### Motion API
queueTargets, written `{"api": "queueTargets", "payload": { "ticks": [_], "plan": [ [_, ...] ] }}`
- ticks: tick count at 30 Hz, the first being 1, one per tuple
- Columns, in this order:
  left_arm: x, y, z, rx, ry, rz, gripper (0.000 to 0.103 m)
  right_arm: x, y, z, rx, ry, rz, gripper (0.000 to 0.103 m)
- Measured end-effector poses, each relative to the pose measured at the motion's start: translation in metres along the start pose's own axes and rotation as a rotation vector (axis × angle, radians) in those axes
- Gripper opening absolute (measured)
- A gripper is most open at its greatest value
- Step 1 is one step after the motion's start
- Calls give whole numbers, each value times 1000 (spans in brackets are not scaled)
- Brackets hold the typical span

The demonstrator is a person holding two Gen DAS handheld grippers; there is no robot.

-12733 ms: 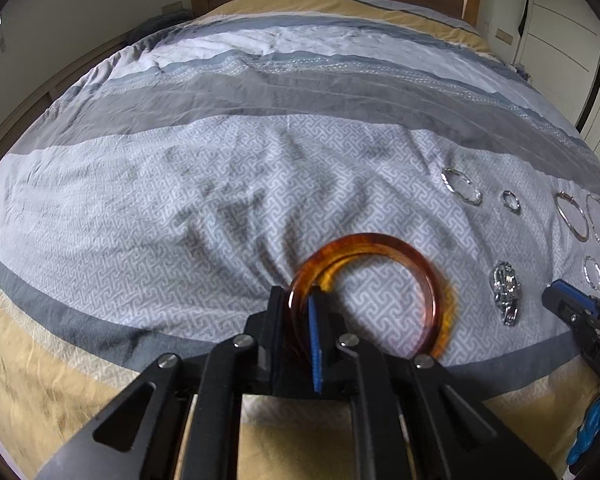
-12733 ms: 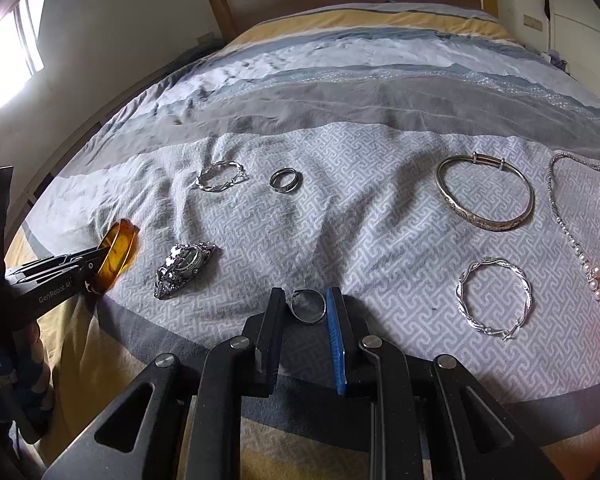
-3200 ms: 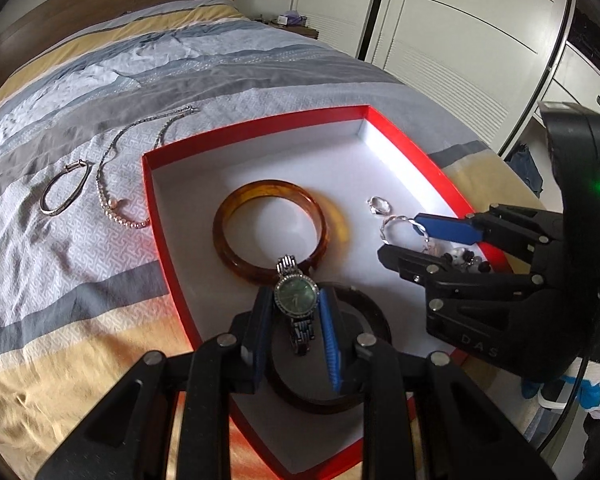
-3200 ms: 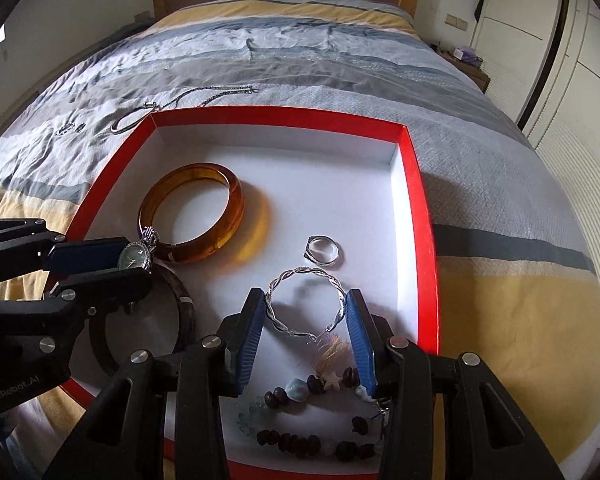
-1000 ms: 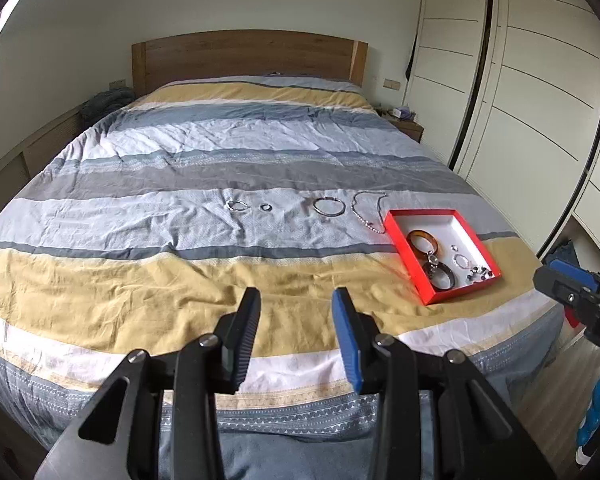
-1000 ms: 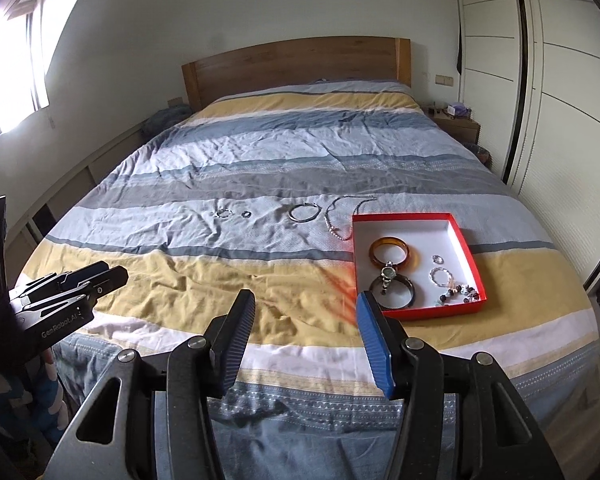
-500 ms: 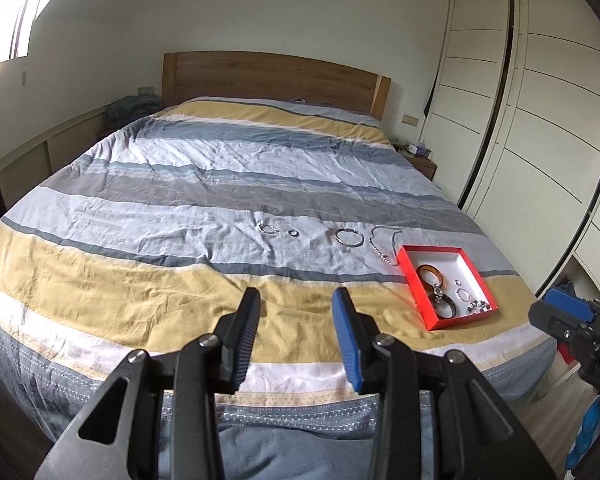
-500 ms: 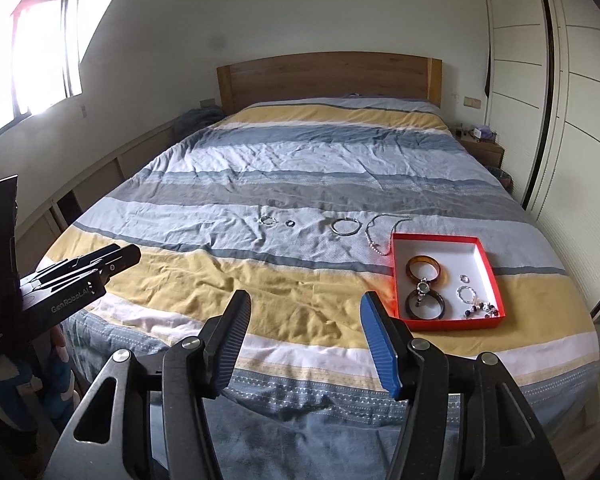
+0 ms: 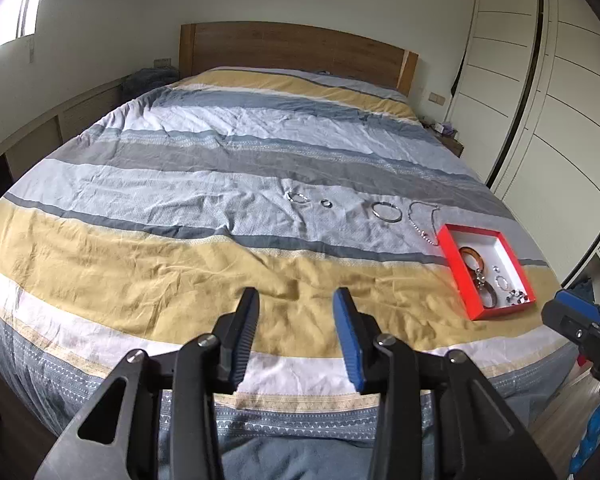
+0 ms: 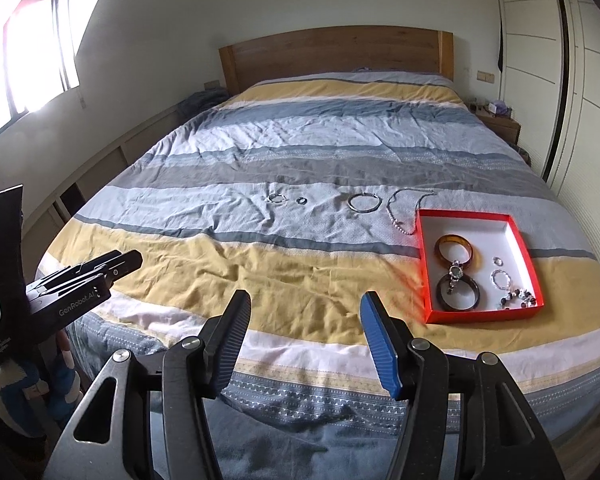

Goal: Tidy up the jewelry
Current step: 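Withdraw both tools from the box toward the remaining jewelry, then grasp the hinged silver bangle with the right tool while the left tool grasps the small silver ring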

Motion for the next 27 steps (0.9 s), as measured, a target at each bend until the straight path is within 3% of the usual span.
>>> {"api": "queueTargets", "payload": {
  "ticks": [12, 27],
  "plan": [
    [-11, 107, 8, -113, 33, 9, 38, 15, 115, 1, -126, 47, 41, 55],
    [23, 239, 65, -150, 61, -76, 38, 66, 260, 65, -148, 204, 55, 43]
  ]
}}
Point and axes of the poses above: each gripper's, at about its wrist camera, not at the fingertips, and y roughly the way its jaws point, x to its right, z to its top, the point moved 9 cm from there along y, roughly the way its jaws point, and after that the axes turned 4 degrees about -z, right-handed, at the moved point
